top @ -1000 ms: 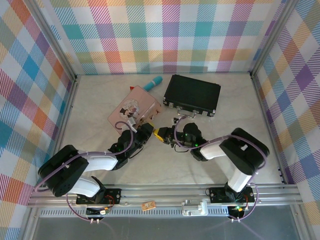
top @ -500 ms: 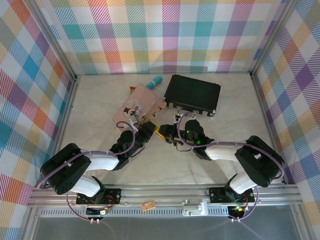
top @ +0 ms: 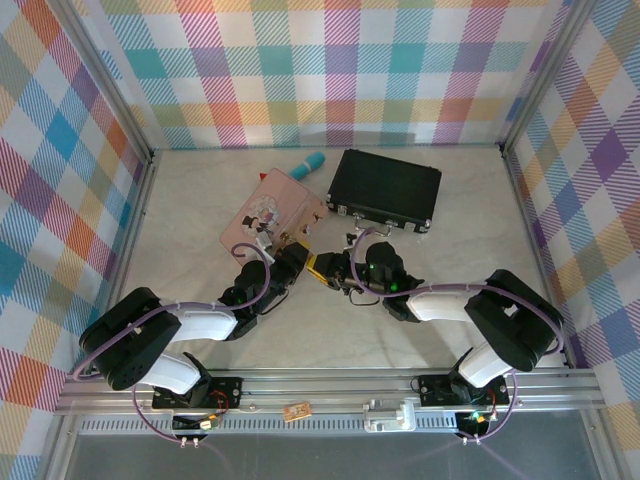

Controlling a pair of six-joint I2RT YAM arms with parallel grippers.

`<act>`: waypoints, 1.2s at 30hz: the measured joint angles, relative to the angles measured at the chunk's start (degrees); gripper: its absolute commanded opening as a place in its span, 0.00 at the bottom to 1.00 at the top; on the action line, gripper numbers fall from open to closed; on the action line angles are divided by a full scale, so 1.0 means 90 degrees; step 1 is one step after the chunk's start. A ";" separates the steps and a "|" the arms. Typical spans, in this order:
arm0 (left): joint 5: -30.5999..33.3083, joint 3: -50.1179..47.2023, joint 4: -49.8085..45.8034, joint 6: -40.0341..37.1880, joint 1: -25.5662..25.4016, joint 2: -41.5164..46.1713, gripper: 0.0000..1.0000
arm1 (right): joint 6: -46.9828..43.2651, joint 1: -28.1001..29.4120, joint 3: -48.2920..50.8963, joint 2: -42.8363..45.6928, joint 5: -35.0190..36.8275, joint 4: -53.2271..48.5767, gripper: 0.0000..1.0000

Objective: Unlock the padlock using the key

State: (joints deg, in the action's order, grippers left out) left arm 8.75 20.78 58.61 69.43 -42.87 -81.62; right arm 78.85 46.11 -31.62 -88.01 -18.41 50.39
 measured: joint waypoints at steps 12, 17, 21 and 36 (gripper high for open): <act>0.0107 -0.0007 -0.0177 0.0002 0.0000 0.0024 0.00 | -0.0153 0.0058 -0.0010 -0.0117 0.0206 0.0083 0.44; 0.0090 -0.0068 -0.0352 -0.0015 -0.0002 0.0136 0.00 | -0.0359 0.0058 0.0002 0.0194 0.0423 -0.0367 0.35; 0.0090 -0.0075 -0.0474 -0.0029 -0.0002 0.0250 0.00 | -0.0491 0.0058 0.0010 0.0267 0.0500 -0.0469 0.40; 0.0185 -0.0080 -0.0707 -0.0051 -0.0002 0.0328 0.00 | -0.0835 0.0058 -0.0053 0.0078 0.0474 -0.0593 0.21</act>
State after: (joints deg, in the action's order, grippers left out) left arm 10.41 20.05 52.25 68.97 -42.89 -78.67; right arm 71.33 46.63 -32.10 -87.31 -14.15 45.06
